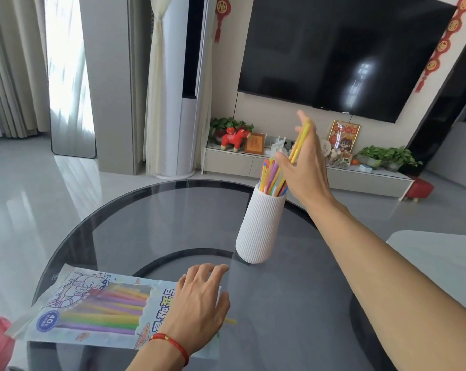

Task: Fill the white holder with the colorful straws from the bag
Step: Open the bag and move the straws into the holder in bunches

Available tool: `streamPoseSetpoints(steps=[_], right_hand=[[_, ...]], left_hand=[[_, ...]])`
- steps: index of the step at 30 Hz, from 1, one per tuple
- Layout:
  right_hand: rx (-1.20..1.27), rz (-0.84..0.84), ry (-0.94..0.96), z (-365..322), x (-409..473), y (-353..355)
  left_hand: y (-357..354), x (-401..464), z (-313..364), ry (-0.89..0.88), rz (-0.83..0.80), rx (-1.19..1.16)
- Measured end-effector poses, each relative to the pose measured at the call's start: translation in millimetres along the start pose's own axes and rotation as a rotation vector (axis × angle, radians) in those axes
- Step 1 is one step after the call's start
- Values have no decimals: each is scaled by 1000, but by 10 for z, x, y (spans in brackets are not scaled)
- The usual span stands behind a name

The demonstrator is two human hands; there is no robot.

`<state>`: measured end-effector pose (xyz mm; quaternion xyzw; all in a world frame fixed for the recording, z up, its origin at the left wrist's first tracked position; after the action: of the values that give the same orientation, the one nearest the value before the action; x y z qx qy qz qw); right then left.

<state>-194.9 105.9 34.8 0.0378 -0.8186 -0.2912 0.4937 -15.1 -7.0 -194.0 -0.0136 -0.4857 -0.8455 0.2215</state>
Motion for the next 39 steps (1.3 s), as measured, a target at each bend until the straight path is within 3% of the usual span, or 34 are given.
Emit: streamPoseSetpoints(steps=[4, 7, 10, 12, 17, 21, 24, 26, 29, 31, 33, 35, 37, 39], right_hand=[[12, -101, -73, 68, -37, -94], [186, 90, -97, 29, -9, 63], [120, 280, 57, -57, 16, 227], [3, 180, 102, -109, 46, 165], [-213, -342, 1, 80, -138, -276], [-189, -317, -29, 152, -152, -236], [-155, -438, -6, 149, -150, -261], [-127, -346, 24, 122, -127, -138], [-39, 27, 106, 0, -172, 275], [55, 121, 127, -34, -384, 421], [123, -2, 54, -5, -709, 319], [128, -285, -102, 121, -1212, -6], [130, -543, -215, 227, -1754, -327], [169, -673, -289, 275, -2177, -547]], left_hand=[[-10, 7, 0, 1, -5, 4], [-25, 6, -17, 4, -12, 10], [-39, 17, -29, 10, -20, 16], [-42, 14, -38, 10, -24, 23], [-17, -1, -32, 6, -14, 40], [24, -19, -2, -19, -47, 93], [78, -50, 6, -62, -99, 189], [85, -70, -34, -79, -164, 243], [73, -100, -166, -66, -307, 348], [45, -139, -238, -61, -421, 404], [31, -158, -246, -82, -469, 435], [24, -189, -220, -100, -477, 449], [50, -177, -179, -115, -418, 452], [97, -162, -133, -127, -341, 450]])
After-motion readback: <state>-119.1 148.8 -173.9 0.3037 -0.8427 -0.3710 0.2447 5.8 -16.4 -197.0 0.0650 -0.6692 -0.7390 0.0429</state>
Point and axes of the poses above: each hand's wrist, its own x-axis towards the middle knuckle, its own y-axis out of the back of the hand, z = x × y, the point moved 6 cm from there along x, towards the middle knuckle, and after that the axes turned 7 degrees about y, right-handed, at the moved point
